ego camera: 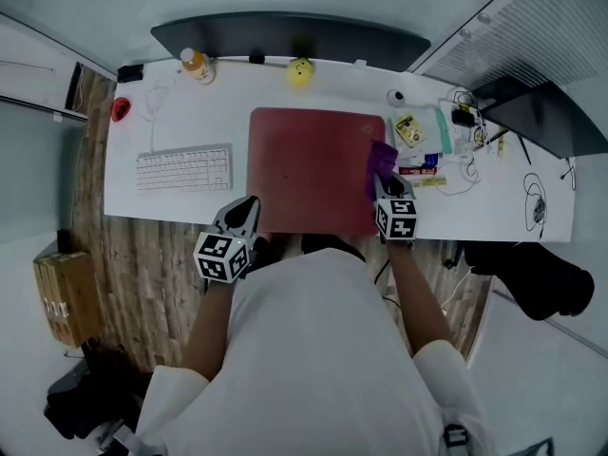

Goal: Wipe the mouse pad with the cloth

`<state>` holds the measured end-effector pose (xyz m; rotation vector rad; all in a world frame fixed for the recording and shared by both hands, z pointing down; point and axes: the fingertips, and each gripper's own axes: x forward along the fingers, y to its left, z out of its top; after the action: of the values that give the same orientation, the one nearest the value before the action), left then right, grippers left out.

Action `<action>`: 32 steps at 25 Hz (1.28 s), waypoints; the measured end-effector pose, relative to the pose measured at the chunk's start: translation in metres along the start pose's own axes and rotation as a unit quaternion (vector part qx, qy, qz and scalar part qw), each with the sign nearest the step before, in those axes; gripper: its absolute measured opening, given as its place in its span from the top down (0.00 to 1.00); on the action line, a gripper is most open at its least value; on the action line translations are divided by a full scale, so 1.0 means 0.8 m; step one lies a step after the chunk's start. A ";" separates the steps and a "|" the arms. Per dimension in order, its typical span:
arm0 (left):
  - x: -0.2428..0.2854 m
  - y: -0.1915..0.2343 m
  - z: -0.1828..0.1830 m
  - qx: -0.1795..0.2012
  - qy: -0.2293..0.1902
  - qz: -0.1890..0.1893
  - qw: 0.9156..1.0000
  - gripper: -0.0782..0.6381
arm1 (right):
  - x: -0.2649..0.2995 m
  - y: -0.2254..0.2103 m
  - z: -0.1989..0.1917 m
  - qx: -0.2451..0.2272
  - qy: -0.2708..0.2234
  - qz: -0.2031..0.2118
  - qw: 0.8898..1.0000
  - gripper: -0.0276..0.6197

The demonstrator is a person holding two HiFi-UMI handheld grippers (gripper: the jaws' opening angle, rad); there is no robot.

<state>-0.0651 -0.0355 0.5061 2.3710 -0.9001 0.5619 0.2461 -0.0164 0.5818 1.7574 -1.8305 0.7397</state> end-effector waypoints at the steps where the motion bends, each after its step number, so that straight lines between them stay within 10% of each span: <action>1: -0.008 0.002 -0.002 0.003 -0.001 -0.006 1.000 0.86 | -0.007 0.010 0.001 -0.002 -0.003 -0.002 1.000 0.84; 17: -0.142 0.047 -0.058 0.036 0.009 -0.096 0.995 0.86 | -0.126 0.187 -0.021 0.038 -0.052 -0.047 0.997 0.84; 32: -0.185 -0.020 -0.003 0.074 -0.049 -0.151 0.985 0.86 | -0.262 0.206 -0.006 0.087 -0.128 -0.036 0.987 0.84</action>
<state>-0.1562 0.0464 0.4215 2.6237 -0.5386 0.4050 0.0911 0.1436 0.4348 2.1052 -1.9010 0.6879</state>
